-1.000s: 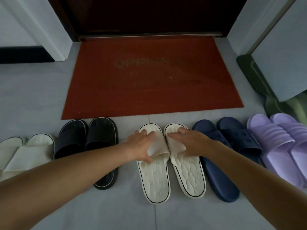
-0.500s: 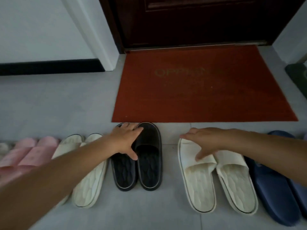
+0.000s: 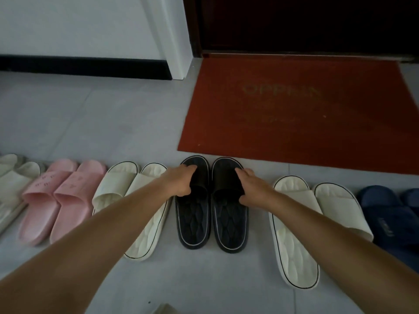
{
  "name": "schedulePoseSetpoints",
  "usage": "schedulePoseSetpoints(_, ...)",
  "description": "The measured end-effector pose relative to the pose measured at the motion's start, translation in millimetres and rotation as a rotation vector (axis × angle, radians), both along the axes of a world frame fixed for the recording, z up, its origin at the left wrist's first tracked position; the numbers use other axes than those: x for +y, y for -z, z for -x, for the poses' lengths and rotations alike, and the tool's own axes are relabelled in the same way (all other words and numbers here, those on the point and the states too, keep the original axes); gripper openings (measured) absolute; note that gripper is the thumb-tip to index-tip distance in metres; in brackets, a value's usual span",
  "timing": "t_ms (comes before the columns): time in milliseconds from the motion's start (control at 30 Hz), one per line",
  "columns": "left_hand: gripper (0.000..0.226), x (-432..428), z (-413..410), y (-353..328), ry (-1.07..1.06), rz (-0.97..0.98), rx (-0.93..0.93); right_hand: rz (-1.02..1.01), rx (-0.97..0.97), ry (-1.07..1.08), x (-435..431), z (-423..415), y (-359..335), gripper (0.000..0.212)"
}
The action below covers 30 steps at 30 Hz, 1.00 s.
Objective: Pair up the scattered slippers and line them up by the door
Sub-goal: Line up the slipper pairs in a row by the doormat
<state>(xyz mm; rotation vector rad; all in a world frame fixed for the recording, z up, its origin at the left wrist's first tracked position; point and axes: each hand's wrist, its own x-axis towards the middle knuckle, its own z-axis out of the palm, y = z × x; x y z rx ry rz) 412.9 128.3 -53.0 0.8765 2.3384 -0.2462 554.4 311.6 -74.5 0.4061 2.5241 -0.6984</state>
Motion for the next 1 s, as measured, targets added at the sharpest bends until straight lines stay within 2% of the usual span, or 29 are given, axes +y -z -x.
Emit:
schedulePoseSetpoints(133,0.093,-3,-19,6,0.027,0.010,-0.077,-0.042,-0.048,-0.021,-1,-18,2,0.102)
schedulePoseSetpoints(367,0.095,-1,-43,9,0.045,-0.018,-0.152,-0.043,-0.088,-0.023,-2,-43,2,0.084)
schedulePoseSetpoints(500,0.094,7,-52,9,0.063,-0.027,-0.181,-0.060,-0.072,-0.072,9,-53,0,0.084)
schedulePoseSetpoints(1000,0.095,4,-46,8,0.062,0.034,-0.164,0.002,-0.050,-0.026,-2,-48,0,0.081)
